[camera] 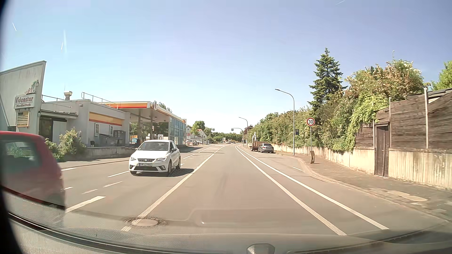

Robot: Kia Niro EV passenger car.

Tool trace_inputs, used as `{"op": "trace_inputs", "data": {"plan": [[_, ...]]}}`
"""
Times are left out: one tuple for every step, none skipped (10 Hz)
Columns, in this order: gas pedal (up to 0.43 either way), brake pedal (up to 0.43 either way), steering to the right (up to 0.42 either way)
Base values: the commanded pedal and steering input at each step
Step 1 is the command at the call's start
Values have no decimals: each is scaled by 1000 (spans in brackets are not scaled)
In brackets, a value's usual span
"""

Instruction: Follow the waypoints while adhering to traffic rules and regulations

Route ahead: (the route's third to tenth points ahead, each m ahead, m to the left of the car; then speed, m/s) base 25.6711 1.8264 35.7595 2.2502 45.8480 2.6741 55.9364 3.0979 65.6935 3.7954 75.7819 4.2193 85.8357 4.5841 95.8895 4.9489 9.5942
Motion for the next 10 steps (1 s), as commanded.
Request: {"op": "trace_inputs", "data": {"plan": [[0, 30, -25], [28, 30, -17], [39, 30, -10], [47, 30, -8], [67, 30, -8], [67, 30, -8], [67, 30, -6], [67, 30, -4], [67, 30, -1], [67, 30, -1]]}}
